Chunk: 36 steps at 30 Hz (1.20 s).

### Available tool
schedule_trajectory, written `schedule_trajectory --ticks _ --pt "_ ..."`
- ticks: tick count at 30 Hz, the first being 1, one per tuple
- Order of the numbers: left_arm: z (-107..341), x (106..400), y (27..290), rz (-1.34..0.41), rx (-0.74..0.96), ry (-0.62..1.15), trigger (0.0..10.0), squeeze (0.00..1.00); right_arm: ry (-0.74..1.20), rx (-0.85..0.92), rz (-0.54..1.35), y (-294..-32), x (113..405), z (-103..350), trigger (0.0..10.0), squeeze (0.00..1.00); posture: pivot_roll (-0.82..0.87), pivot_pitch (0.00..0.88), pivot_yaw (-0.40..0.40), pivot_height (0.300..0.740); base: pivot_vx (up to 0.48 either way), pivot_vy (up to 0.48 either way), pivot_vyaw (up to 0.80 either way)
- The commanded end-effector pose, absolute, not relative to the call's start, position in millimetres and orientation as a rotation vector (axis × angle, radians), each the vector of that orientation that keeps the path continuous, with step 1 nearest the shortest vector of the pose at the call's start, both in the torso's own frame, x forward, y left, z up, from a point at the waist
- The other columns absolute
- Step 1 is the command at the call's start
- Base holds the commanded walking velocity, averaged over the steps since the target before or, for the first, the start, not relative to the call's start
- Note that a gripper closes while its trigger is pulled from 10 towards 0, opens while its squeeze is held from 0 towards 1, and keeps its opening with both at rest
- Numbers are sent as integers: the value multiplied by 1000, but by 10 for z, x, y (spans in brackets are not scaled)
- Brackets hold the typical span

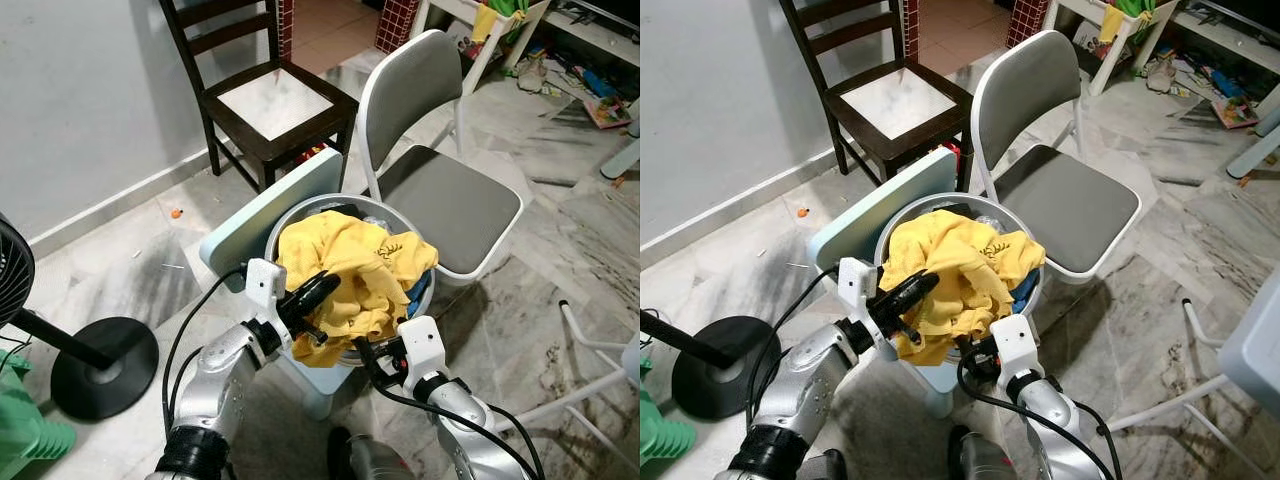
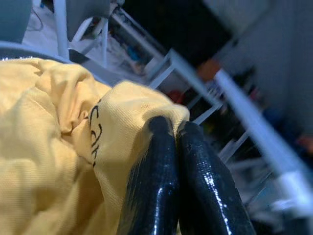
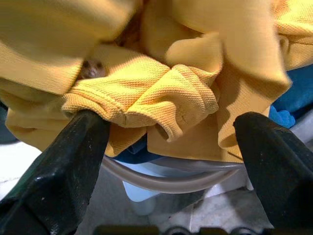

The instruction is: Hang hanger

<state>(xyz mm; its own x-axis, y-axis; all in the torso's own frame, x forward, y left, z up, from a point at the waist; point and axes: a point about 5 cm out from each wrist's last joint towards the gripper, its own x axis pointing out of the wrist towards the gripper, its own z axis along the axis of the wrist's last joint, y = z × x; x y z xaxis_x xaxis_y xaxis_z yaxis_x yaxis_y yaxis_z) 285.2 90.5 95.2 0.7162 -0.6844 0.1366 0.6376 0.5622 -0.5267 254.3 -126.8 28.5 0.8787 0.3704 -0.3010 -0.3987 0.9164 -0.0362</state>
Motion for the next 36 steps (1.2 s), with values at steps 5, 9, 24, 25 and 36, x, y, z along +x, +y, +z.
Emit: schedule_trajectory --ticks 5,9,24,25,36 --pt "1064 2623 1029 -827 -779 119 0 0 323 -102 395 -1330 2498 220 10000 145 -99 207 -82 740 0 0 0" --pt "943 2422 1085 -844 -778 199 0 0 323 -104 404 -1311 2512 222 10000 141 -88 208 -88 740 0 0 0" --pt "279 1958 1322 -680 -724 499 0 0 323 -121 413 -1353 2555 233 10000 145 -102 197 -99 740 0 0 0" --pt "271 1974 1336 -661 -697 493 0 0 323 -121 412 -1361 2558 231 10000 141 -101 196 -100 740 0 0 0" --pt "719 2587 1638 -414 -552 179 0 0 321 -126 416 -1349 2576 237 10000 141 -93 194 -105 740 0 0 0"
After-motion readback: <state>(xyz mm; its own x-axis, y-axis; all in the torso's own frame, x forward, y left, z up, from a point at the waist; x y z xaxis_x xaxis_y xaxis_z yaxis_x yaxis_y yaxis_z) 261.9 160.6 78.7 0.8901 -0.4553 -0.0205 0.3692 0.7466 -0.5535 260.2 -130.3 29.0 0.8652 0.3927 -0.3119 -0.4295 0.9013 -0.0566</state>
